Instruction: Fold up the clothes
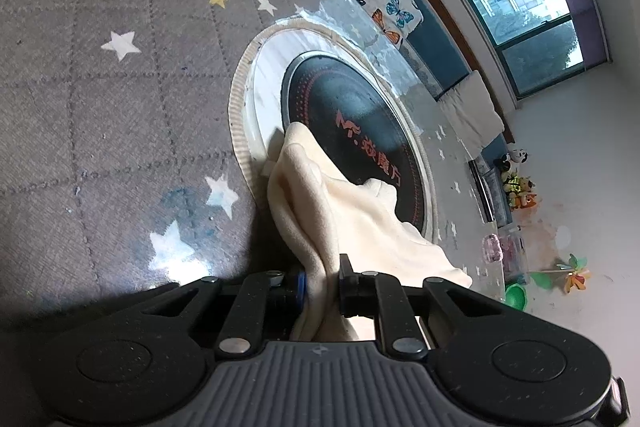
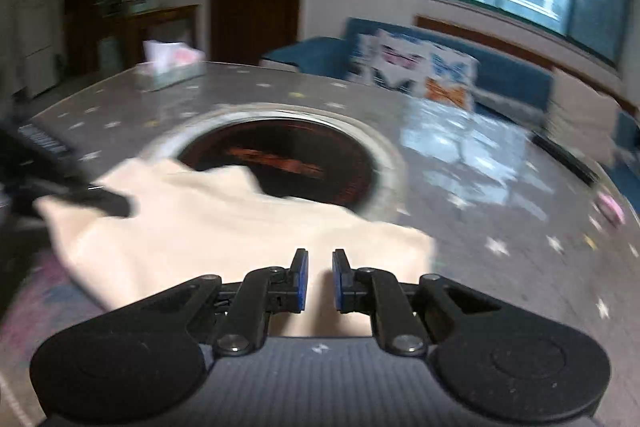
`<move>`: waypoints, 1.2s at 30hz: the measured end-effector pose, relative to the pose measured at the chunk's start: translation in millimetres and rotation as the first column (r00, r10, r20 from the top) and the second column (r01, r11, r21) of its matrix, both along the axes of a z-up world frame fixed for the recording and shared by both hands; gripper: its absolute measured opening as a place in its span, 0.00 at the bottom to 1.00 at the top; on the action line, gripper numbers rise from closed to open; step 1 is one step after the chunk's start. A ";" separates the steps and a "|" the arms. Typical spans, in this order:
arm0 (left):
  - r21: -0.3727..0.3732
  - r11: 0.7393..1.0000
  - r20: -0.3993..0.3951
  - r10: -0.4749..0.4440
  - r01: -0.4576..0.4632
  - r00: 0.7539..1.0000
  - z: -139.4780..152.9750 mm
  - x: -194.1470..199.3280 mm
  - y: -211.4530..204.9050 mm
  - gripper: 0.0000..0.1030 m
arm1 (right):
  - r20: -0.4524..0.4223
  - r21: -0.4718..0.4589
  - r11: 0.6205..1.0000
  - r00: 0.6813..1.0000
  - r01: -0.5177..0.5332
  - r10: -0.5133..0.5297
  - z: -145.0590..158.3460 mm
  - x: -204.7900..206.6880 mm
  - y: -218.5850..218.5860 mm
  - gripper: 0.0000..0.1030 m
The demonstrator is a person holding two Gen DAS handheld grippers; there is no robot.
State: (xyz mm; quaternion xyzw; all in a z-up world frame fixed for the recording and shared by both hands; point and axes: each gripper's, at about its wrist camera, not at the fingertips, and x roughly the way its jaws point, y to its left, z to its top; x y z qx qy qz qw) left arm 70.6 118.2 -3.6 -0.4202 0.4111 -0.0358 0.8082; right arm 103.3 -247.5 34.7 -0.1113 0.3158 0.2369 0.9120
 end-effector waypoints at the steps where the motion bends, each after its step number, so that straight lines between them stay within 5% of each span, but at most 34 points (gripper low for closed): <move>1: 0.003 1.000 -0.001 0.001 -0.001 1.000 -0.1 0.0 0.0 0.15 | -0.014 0.004 1.000 1.000 0.022 -0.022 -3.2 5.8 -5.7 0.11; 15: 0.038 0.999 0.000 -0.009 0.009 1.000 1.8 0.6 -0.1 0.15 | -0.136 0.182 0.958 0.971 0.220 -0.198 -19.4 40.4 -56.5 0.17; 18: 0.044 0.999 0.000 -0.012 0.012 1.000 2.5 0.5 0.2 0.15 | -0.165 0.271 0.933 0.966 0.239 -0.199 -13.0 40.1 -67.9 0.25; 24: 0.047 0.999 0.000 -0.012 0.012 1.000 2.6 1.4 -0.9 0.15 | -0.170 0.261 0.939 0.968 0.223 -0.183 -15.3 43.4 -61.1 0.39; 33: 0.072 0.997 0.007 -0.025 0.025 1.000 4.3 2.0 -2.6 0.15 | -0.203 0.272 0.929 0.959 0.251 -0.200 -30.7 49.7 -56.7 0.40; 36: 0.087 0.996 0.012 -0.031 0.030 0.999 6.2 2.5 -4.1 0.15 | -0.203 0.283 0.930 0.962 0.236 -0.183 -32.4 50.4 -51.8 0.26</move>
